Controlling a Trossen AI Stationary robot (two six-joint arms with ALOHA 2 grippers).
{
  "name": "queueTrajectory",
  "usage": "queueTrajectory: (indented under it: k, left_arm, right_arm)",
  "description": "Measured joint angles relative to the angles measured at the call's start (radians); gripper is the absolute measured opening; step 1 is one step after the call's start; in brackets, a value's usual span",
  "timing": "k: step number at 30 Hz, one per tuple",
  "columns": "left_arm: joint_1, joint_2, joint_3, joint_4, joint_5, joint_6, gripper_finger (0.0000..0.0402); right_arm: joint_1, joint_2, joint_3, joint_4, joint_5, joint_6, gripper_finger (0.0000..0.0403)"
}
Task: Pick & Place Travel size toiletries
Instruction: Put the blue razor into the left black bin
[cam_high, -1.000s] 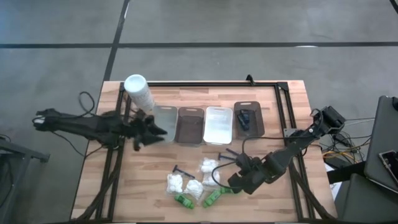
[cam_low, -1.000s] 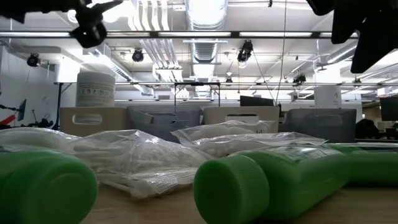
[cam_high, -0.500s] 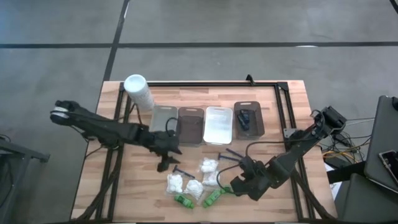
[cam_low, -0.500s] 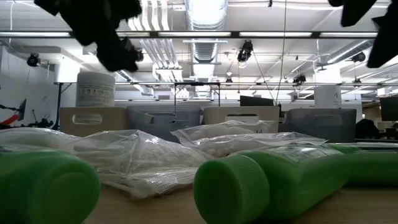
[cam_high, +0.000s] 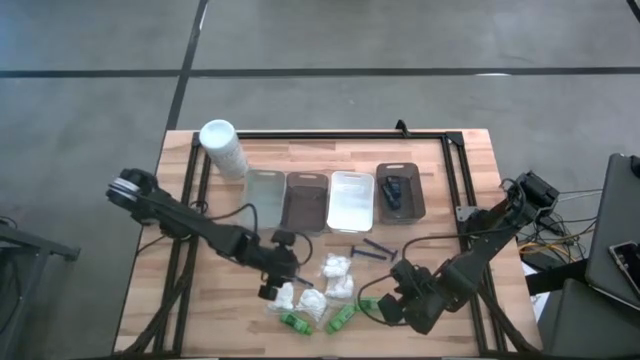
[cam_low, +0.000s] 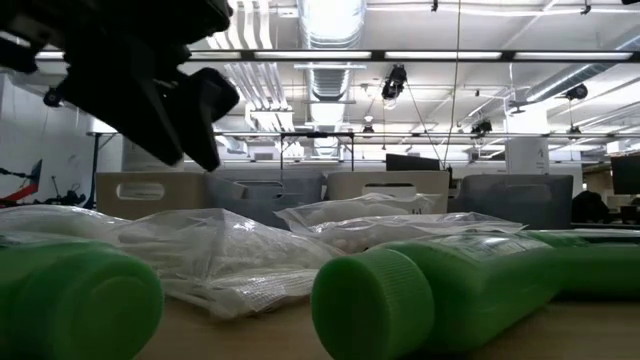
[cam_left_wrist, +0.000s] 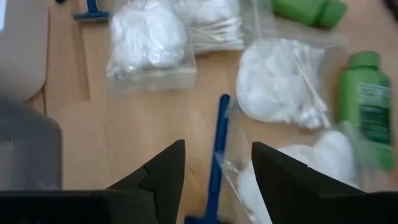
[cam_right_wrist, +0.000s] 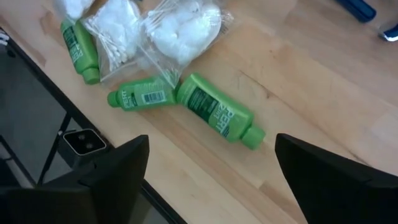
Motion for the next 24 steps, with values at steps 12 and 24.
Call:
queueTrajectory:
  k: [12, 24]
  left_arm:
    - [-0.003, 0.210, 0.123, 0.012, -0.046, 0.018, 0.0188]
    - [-0.049, 0.233, 0.135, -0.091, -0.064, -0.013, 0.0188]
  right_arm:
    - [0.002, 0.000, 0.000, 0.005, 0.000, 0.000, 0.0355]
    - [0.022, 0.000, 0.000, 0.004, -0.001, 0.011, 0.0316]
